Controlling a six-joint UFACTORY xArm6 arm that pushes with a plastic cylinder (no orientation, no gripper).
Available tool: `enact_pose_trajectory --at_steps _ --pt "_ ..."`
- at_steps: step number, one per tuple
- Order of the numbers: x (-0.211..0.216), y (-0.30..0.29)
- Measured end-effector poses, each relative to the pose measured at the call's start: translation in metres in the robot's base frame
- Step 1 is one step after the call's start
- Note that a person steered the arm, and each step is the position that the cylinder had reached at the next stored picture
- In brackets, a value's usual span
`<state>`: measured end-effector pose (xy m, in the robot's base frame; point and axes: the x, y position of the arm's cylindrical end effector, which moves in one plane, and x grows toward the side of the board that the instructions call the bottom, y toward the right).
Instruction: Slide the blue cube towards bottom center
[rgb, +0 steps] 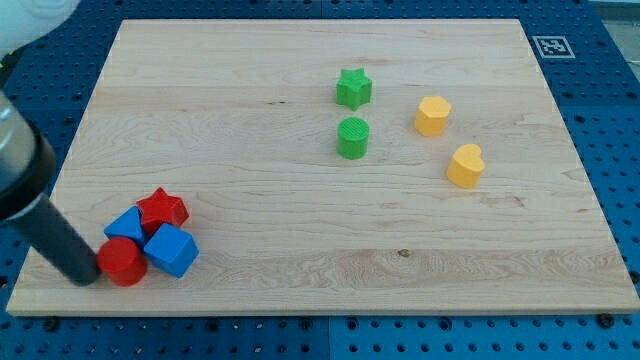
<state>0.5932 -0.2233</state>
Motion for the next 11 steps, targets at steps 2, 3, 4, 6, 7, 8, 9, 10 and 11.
enact_pose_trajectory --at_steps 2,3,4,6,7,8,9,10,11 --pt "0.0 0.038" --pt "-0.01 0.041" --pt "-0.023 0.041" --pt "-0.023 0.065" --pt "-0.024 0.087" --pt "-0.025 0.115" --pt "-0.025 0.141" --pt "-0.025 0.171" --pt "-0.025 0.204"
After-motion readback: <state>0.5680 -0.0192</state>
